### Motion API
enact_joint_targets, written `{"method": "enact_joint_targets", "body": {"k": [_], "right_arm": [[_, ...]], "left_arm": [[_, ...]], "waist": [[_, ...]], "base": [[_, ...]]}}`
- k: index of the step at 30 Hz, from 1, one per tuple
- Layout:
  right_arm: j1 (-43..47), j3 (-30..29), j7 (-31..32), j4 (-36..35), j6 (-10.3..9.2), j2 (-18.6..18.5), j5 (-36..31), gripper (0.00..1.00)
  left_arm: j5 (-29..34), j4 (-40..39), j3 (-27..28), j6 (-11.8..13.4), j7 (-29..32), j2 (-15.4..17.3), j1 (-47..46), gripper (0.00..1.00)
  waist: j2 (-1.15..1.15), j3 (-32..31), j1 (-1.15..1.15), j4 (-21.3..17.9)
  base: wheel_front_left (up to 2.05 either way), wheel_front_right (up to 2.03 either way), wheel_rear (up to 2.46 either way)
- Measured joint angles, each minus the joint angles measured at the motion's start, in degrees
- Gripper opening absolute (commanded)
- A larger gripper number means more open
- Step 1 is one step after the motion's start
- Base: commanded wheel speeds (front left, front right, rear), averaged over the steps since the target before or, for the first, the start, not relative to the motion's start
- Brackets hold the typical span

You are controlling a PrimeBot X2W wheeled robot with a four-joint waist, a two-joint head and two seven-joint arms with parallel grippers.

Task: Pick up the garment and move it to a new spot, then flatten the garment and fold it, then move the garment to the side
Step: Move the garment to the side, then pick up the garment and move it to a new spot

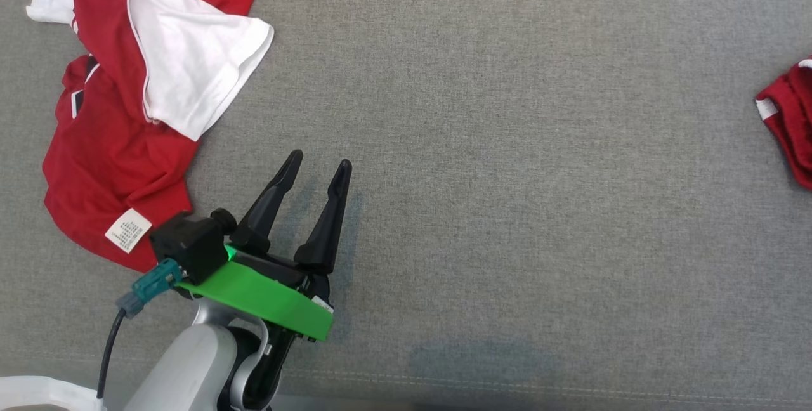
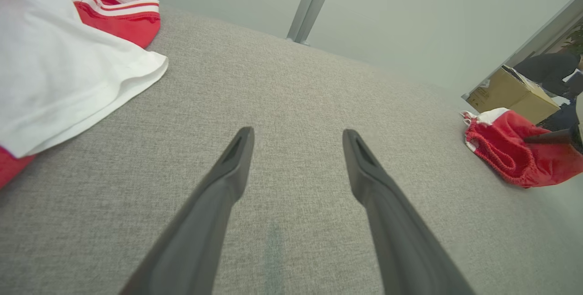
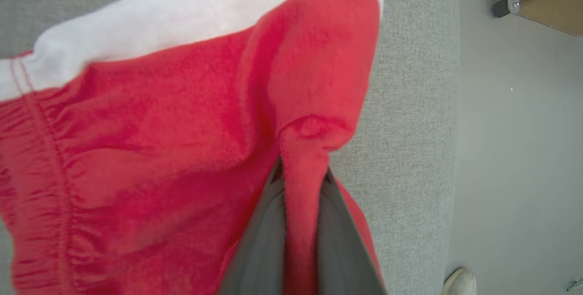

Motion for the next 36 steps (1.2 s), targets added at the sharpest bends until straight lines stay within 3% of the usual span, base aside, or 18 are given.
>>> {"method": "enact_joint_targets", "body": {"k": [2,12,15,24,33,36], "right_arm": [[-0.1,0.0,0.0,1.8,0.01,0.7,-2.3,1.0],[-1.3,-1.3,-2.6,7.1,0.03,5.2,-7.6,1.0],[-2.3,-3.3,-7.7,7.3,0.03,6.9,-9.0,1.0],[-2.6,-13.0,-32.7,6.5,0.03,13.1,-13.1,1.0],[13.5,-12.4,-48.9,3.5,0.03,23.2,-14.5,1.0],[19.1,-12.4,-48.6,3.9,0.03,25.7,-15.1,1.0]], "left_arm": [[0.0,0.5,0.1,-0.4,0.0,-0.1,-0.2,1.0],[0.0,3.1,2.6,-0.4,-1.3,0.1,-0.2,1.0],[-0.1,4.1,3.5,-0.4,-1.9,0.2,-0.2,1.0],[-0.1,9.2,6.3,-0.3,-3.2,2.2,1.1,1.0],[1.5,13.8,10.4,1.5,-4.7,3.7,5.4,1.0],[2.0,15.1,11.0,1.9,-4.9,3.8,7.4,1.0]], "waist": [[0.0,0.6,0.0,0.2],[0.0,-0.1,0.0,-2.0],[0.0,-1.2,0.0,-3.0],[0.0,-6.5,0.0,-5.7],[0.0,-13.1,0.0,-7.9],[0.0,-15.3,0.0,-8.3]], "base": [[0.0,0.0,0.0],[0.0,0.0,0.0],[0.0,0.0,0.0],[0.0,0.0,0.0],[0.0,0.0,0.0],[0.0,0.0,0.0]]}}
